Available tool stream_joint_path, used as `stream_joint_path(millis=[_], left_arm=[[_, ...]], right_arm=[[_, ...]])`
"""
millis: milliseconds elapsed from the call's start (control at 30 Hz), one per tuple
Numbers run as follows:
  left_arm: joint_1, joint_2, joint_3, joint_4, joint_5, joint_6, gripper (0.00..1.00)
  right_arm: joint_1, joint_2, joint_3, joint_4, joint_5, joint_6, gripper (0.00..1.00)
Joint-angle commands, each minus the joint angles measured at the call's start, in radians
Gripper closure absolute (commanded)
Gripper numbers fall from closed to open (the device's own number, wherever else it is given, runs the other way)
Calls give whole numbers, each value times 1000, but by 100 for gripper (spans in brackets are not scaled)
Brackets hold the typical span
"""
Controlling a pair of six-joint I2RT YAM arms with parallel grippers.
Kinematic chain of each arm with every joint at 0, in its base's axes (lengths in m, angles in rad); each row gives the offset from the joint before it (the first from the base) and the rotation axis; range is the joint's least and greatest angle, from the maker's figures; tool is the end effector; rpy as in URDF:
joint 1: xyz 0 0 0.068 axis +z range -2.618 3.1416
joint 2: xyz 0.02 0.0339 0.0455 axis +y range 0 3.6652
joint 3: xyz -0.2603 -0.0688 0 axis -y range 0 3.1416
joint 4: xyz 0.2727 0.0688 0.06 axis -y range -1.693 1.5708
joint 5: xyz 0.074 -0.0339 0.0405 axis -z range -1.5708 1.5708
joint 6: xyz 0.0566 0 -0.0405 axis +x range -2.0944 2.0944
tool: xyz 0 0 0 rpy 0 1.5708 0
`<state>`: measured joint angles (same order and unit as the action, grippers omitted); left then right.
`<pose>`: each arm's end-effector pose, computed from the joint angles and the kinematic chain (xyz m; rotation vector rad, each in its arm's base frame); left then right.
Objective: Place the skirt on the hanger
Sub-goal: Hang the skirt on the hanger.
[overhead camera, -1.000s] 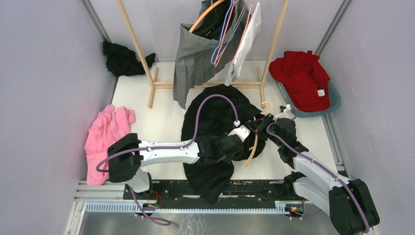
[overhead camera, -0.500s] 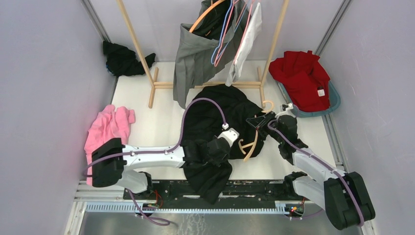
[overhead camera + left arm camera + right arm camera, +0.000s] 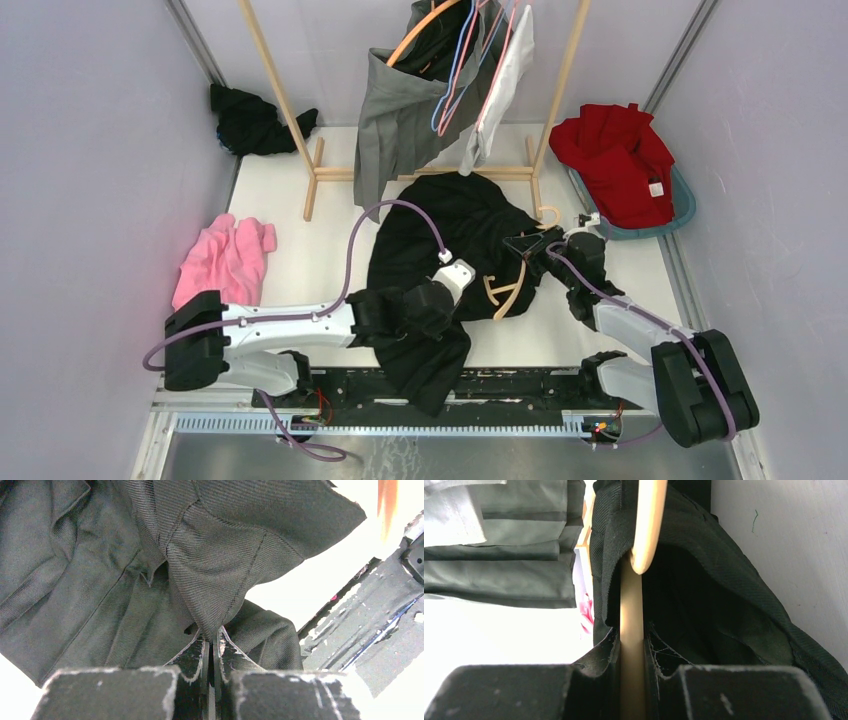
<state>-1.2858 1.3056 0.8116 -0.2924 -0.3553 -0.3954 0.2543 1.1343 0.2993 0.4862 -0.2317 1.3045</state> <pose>0.1061 -0.2920 0.1983 0.8475 2.1780 -0.4391 0.2472 0.0777 0.1434 0.9127 1.9200 1.2185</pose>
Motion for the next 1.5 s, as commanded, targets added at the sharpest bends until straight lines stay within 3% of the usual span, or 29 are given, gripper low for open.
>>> stream_joint_path(millis=[0, 533, 1467], left_arm=[[-2, -51, -23, 24, 31, -38, 97], [-14, -168, -138, 73, 116, -88, 97], [-107, -108, 24, 89, 207, -62, 97]], right_arm=[[-14, 9, 53, 146, 89, 46, 99], [-18, 167, 65, 253, 178, 131, 99], [10, 284, 122, 253, 336, 130, 99]])
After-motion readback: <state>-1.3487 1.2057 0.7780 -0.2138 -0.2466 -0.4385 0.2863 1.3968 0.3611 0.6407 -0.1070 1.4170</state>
